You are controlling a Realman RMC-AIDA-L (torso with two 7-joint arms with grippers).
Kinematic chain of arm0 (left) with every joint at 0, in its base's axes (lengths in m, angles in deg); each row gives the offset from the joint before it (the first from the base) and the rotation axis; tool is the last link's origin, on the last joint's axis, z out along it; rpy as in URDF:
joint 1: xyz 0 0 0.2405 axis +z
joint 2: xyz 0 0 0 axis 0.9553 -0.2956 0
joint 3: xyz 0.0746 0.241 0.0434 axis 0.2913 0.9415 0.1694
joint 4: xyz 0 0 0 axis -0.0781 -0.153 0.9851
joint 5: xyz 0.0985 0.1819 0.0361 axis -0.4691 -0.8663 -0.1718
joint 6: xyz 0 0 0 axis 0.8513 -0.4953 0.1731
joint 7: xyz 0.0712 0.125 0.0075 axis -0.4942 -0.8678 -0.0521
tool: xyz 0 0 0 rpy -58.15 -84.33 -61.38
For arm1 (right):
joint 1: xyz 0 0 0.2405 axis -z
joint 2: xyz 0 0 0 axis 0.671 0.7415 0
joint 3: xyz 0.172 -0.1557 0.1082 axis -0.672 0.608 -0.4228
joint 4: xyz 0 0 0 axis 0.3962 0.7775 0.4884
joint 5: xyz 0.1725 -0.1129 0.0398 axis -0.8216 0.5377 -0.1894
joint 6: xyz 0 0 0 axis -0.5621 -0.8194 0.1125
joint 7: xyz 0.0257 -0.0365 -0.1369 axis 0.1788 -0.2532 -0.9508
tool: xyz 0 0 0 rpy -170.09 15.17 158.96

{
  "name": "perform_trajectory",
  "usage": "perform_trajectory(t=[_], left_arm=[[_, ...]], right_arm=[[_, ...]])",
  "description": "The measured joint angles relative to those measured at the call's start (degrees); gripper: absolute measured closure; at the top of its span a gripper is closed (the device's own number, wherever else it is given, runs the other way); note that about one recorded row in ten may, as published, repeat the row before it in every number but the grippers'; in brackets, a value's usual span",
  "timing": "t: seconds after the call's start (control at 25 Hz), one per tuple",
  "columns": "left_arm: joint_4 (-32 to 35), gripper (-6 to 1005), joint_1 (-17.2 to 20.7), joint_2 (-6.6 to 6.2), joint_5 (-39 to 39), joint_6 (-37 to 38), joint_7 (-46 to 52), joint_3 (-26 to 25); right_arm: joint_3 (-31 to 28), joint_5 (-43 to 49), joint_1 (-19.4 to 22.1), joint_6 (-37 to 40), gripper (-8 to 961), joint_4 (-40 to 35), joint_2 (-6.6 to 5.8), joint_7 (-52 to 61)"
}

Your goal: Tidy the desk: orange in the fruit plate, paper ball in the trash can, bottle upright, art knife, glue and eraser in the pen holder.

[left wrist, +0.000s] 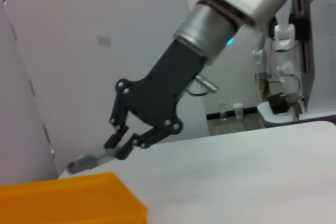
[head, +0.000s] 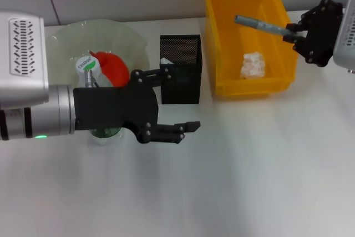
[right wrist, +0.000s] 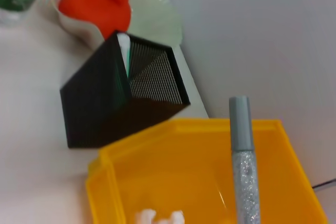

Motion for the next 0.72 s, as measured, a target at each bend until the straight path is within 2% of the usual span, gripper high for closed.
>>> perform_trajectory(t=[0.2, 0.24, 0.36, 0.56, 0.72], left_arm=[[0.0, 187, 0.2, 0.00, 0.2, 0.6, -0.4, -0.1], [0.0, 186, 1.6, -0.05, 2.8, 3.6, -1.6, -0.1], [0.0, 186, 2.2, -0.05, 3.9, 4.4, -2.1, -0.2], [-0.1, 186, 2.3, -0.03, 4.0, 4.5, -2.1, -0.2], [-0.2, 186, 1.9, -0.03, 4.0, 4.5, -2.1, -0.2]], right_arm=[[0.3, 4.2, -1.9, -0.4, 820, 1.2, -0.03, -1.3], [0.6, 5.4, -2.4, -0.5, 821, 1.4, -0.04, -1.6], [0.8, 6.0, -3.0, -0.6, 821, 1.4, -0.03, -2.8], [1.3, 8.2, -4.0, -0.7, 821, 1.3, -0.01, -3.8], [3.6, 14.3, -4.8, -1.0, 821, 0.5, 0.05, -4.2]])
